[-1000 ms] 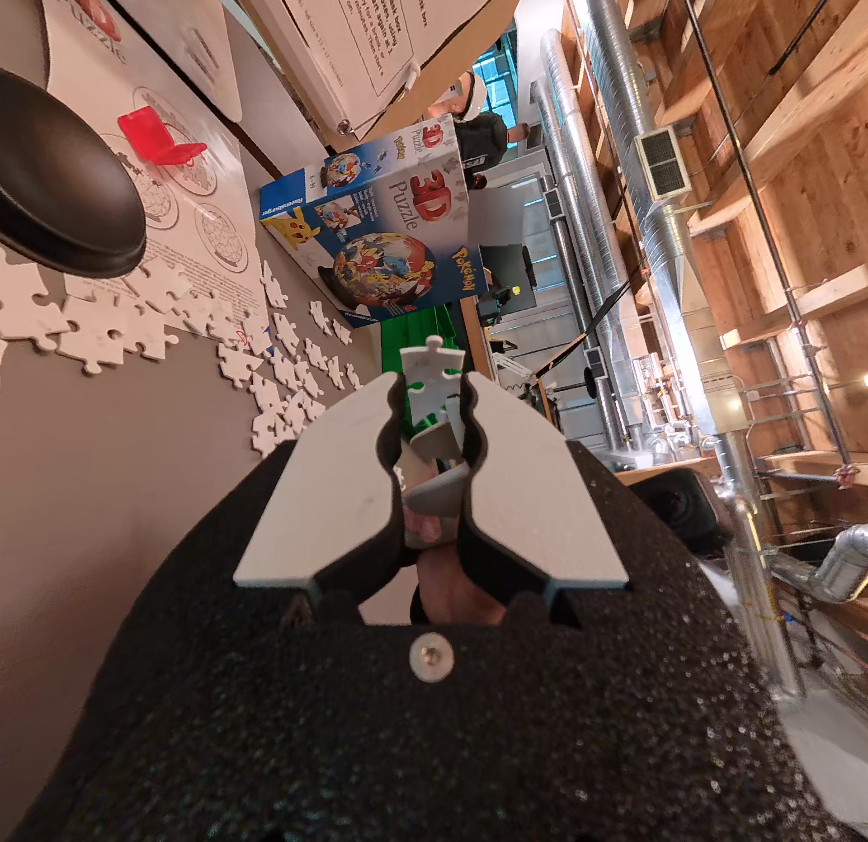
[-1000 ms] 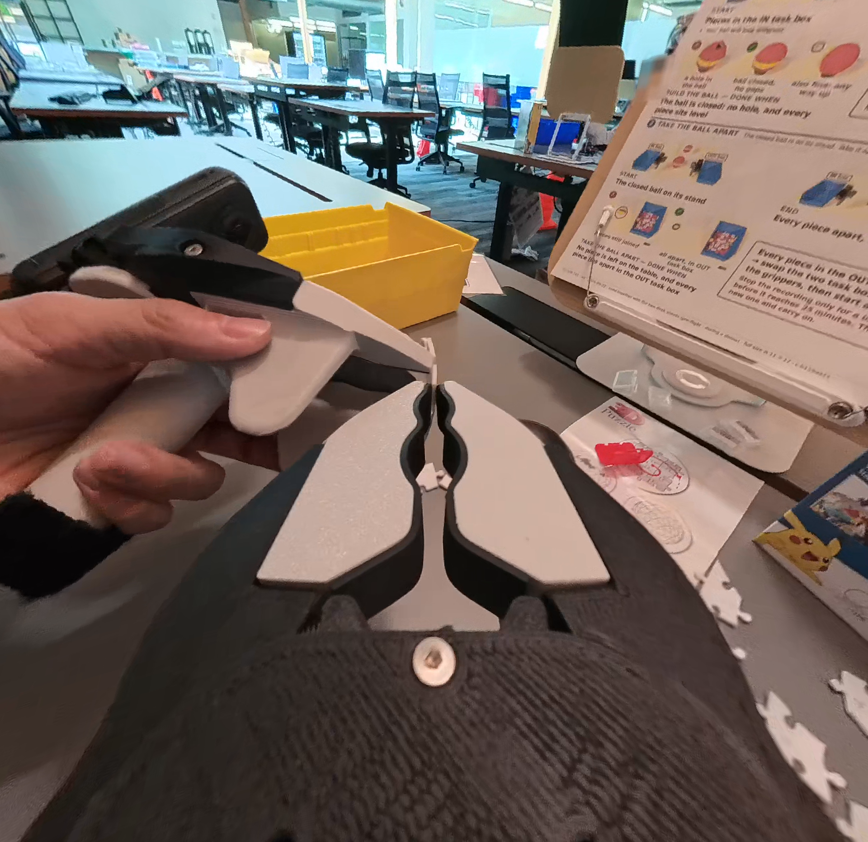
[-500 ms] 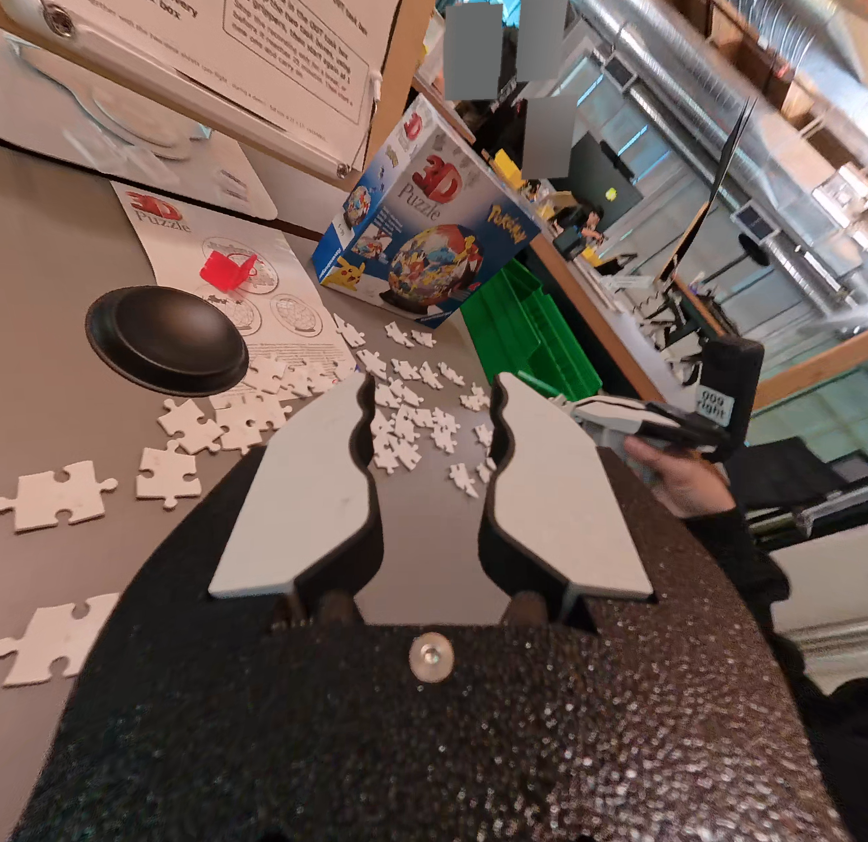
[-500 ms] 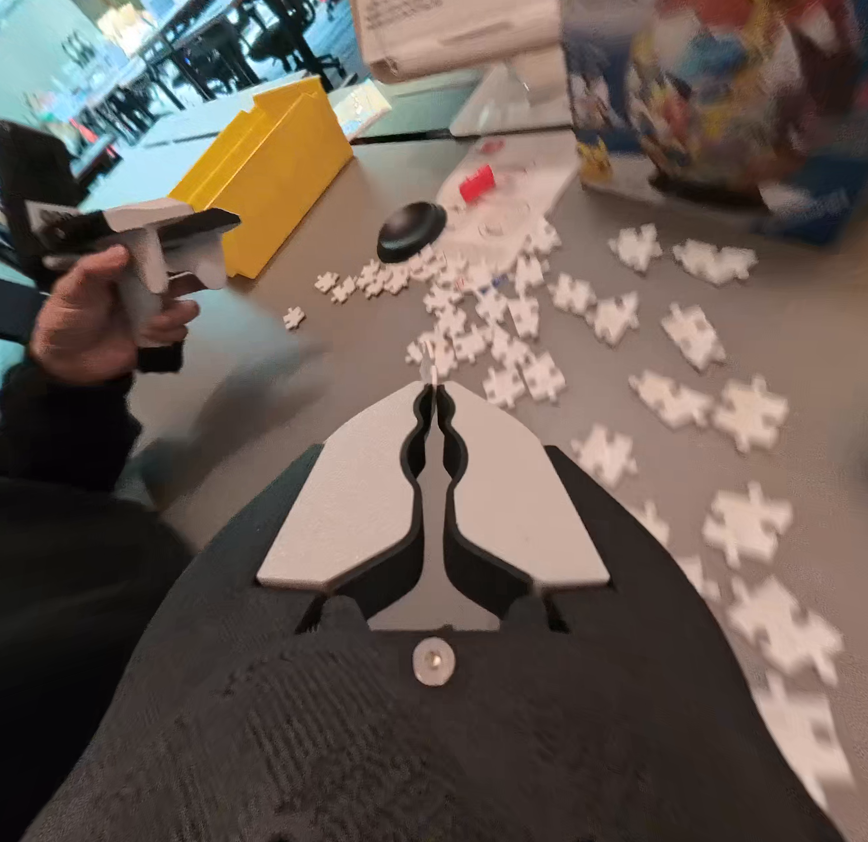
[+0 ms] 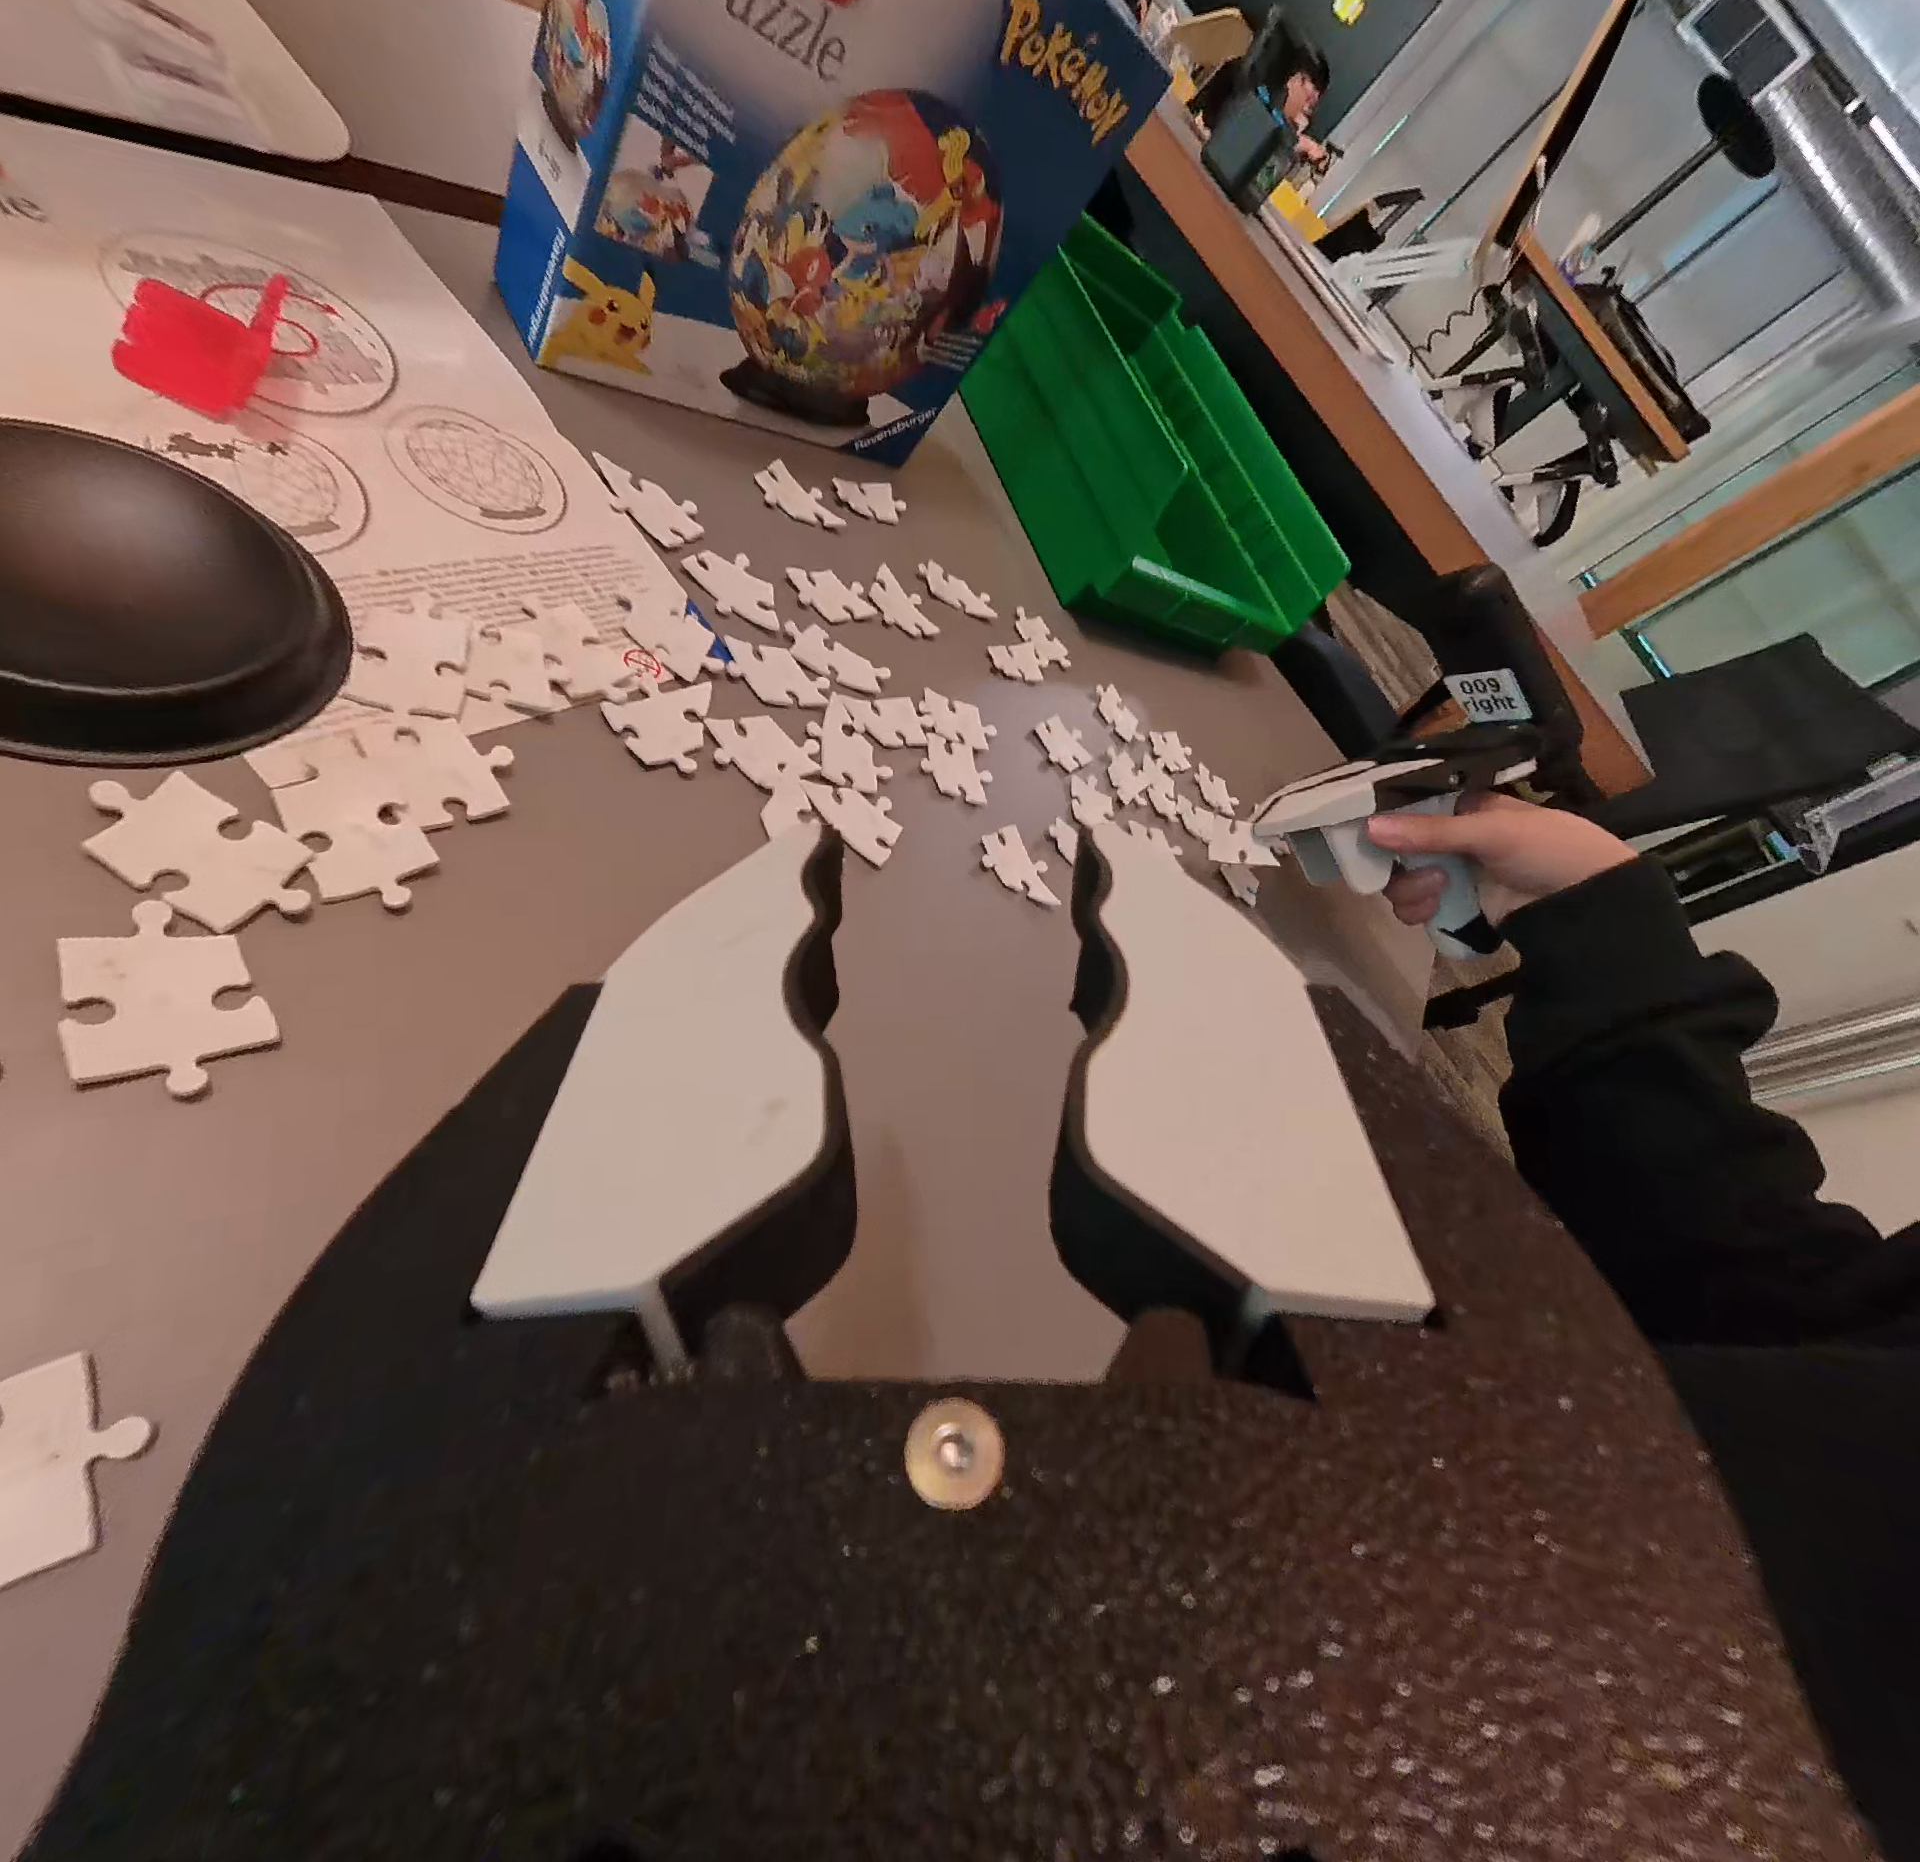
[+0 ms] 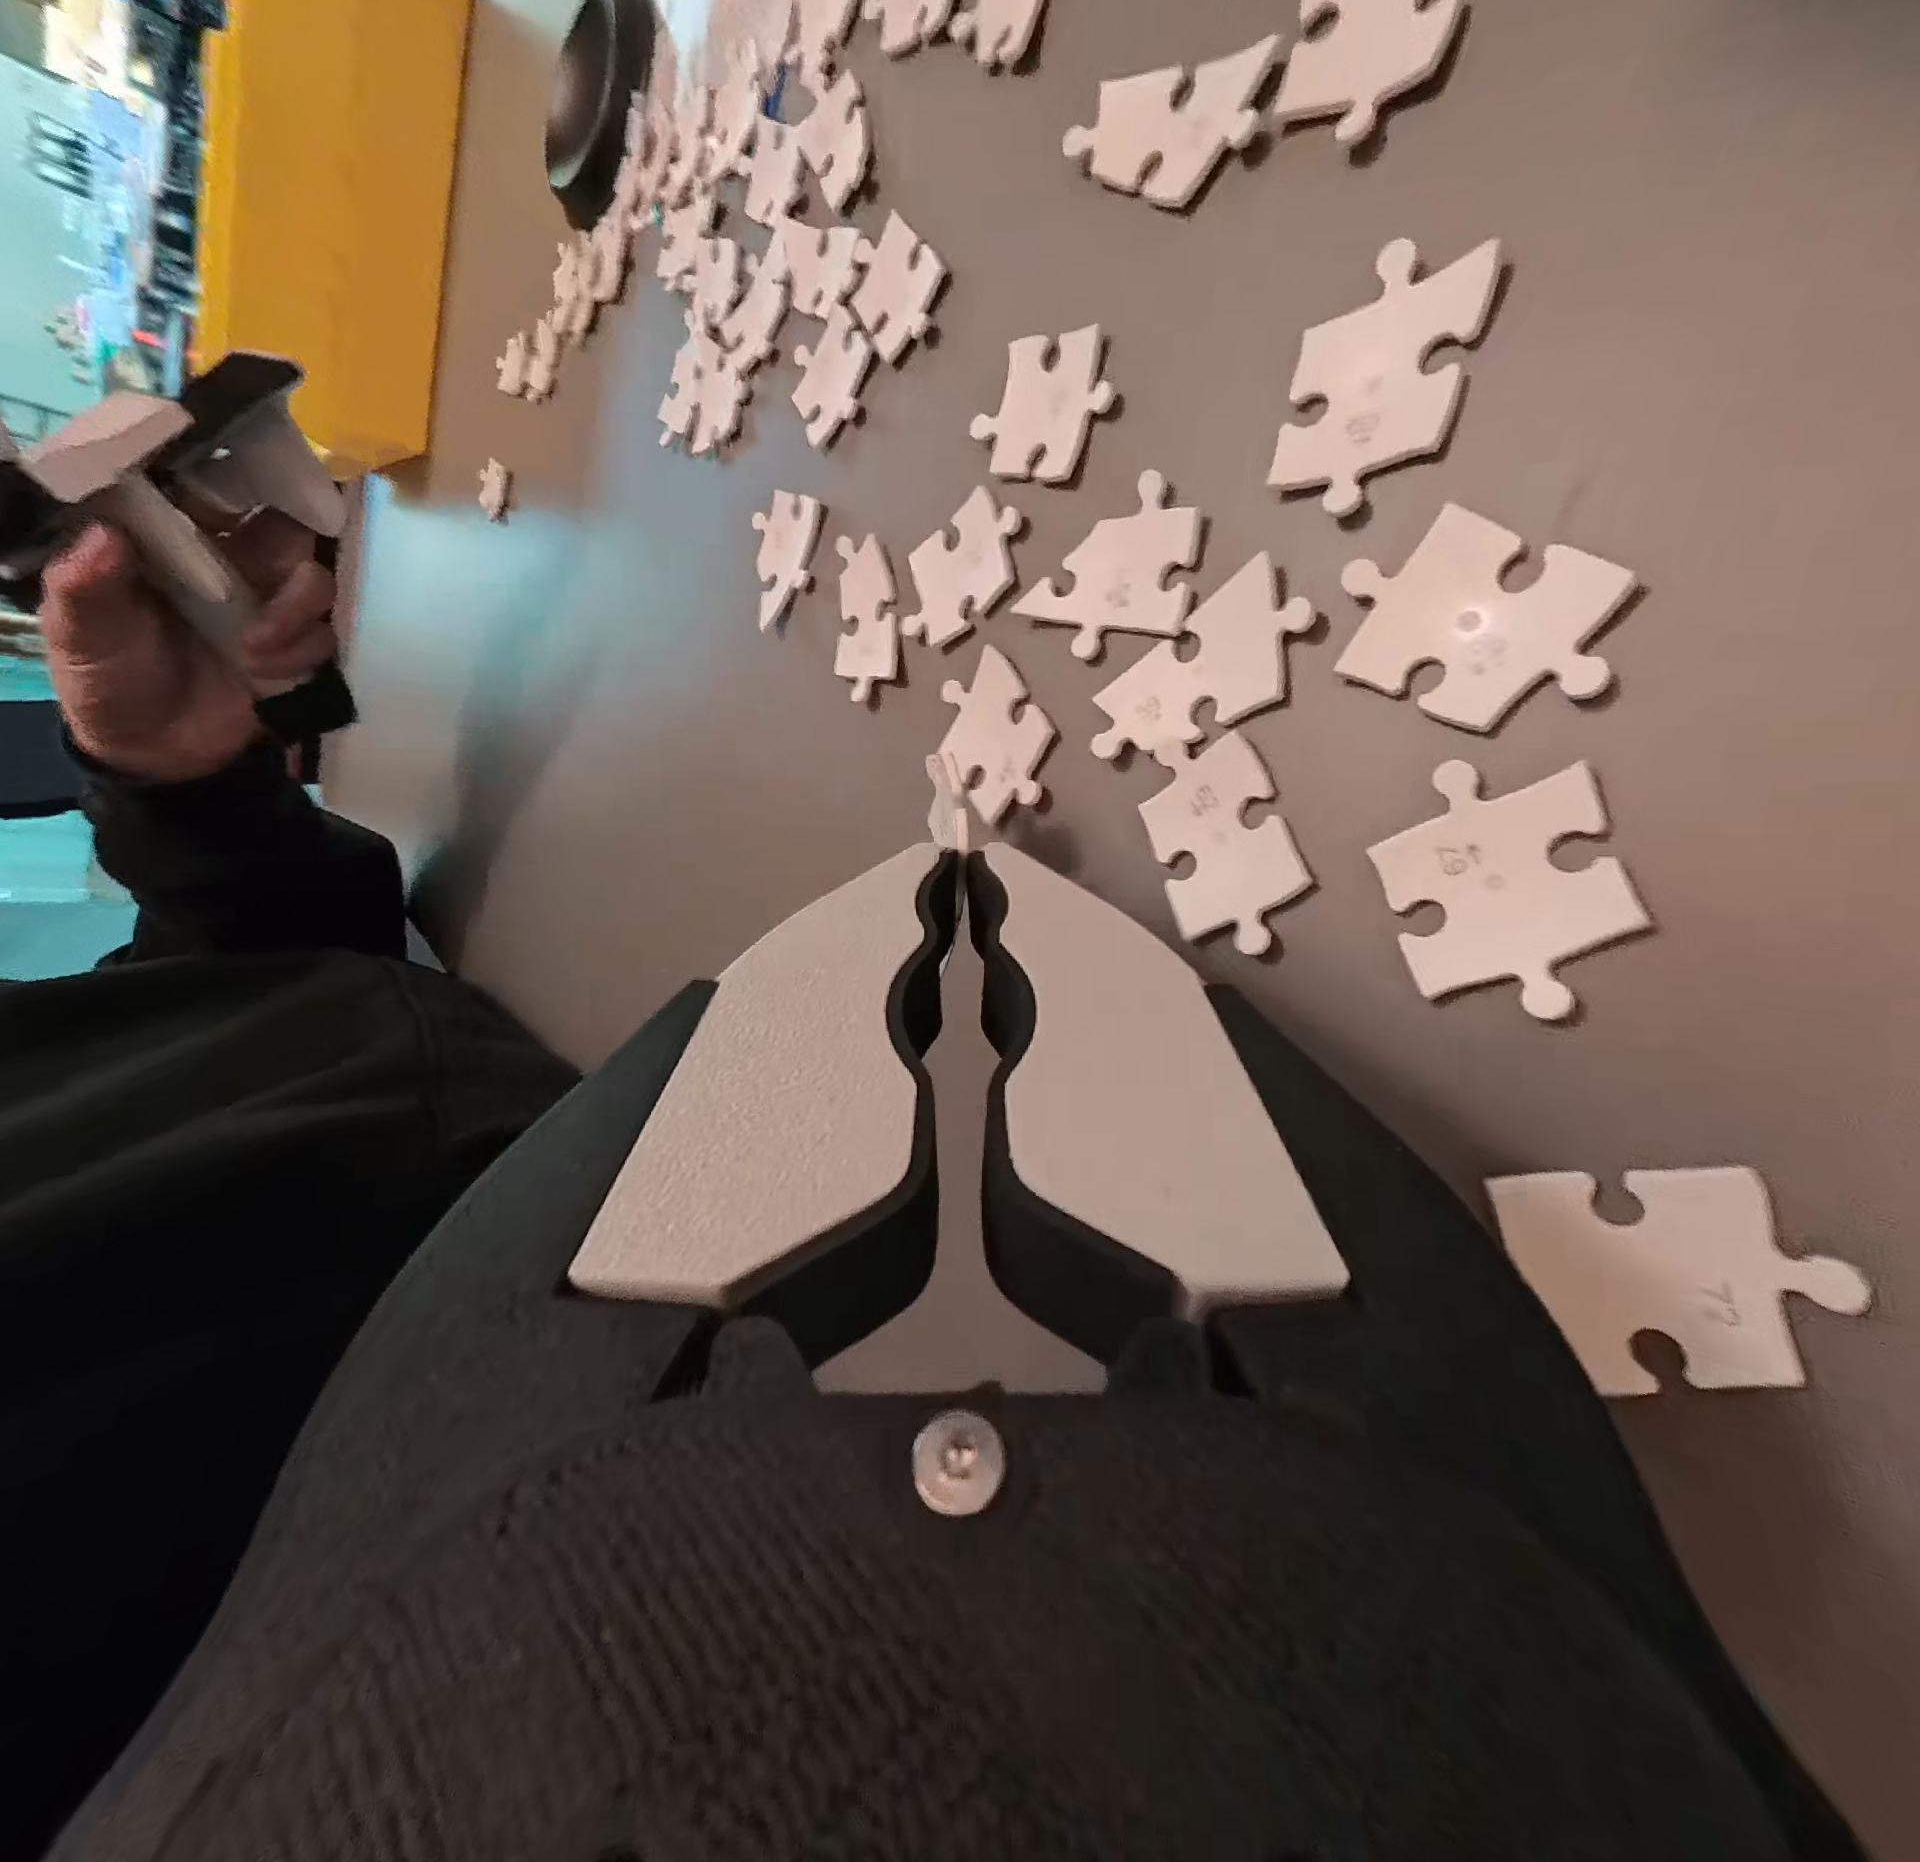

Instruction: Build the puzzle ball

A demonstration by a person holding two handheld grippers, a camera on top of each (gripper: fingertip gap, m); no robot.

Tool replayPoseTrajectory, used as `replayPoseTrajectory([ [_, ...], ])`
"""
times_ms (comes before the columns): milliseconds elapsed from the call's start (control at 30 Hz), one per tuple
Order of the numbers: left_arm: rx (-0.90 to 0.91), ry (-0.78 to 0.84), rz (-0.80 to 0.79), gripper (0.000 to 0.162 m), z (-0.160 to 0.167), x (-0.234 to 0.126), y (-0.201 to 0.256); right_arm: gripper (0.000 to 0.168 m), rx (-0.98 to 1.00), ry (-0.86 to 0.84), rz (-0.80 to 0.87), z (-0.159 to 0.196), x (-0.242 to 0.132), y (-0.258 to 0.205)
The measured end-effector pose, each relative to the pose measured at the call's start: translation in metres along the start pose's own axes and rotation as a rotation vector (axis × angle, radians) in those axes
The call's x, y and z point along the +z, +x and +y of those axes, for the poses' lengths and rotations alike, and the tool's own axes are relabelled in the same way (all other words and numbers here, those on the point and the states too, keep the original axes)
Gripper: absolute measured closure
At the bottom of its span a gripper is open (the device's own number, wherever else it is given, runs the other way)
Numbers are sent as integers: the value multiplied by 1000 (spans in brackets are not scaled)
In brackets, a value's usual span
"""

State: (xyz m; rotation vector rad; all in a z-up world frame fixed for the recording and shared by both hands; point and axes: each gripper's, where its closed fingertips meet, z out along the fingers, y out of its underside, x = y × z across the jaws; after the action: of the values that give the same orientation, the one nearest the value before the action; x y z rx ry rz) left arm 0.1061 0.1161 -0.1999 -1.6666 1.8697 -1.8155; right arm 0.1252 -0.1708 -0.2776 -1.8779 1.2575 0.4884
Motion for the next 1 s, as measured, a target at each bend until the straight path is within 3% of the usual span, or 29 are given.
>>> replayPoseTrajectory([
  [367,-11,-37,-7,121,9,-1,-3,166,-62,-144,51,16,12,8],
  [500,-7,-50,-3,121,12,0,-2,161,-110,-182,139,15,10,18],
  [567,-7,-58,-3,120,14,1,-2,152,-141,-151,159,7,9,18],
  [833,36,-63,-39,119,9,-10,-9,148,-249,11,193,-26,-5,-1],
  [1000,141,4,-195,118,-25,-53,-40,148,-409,186,149,-55,2,-46],
])
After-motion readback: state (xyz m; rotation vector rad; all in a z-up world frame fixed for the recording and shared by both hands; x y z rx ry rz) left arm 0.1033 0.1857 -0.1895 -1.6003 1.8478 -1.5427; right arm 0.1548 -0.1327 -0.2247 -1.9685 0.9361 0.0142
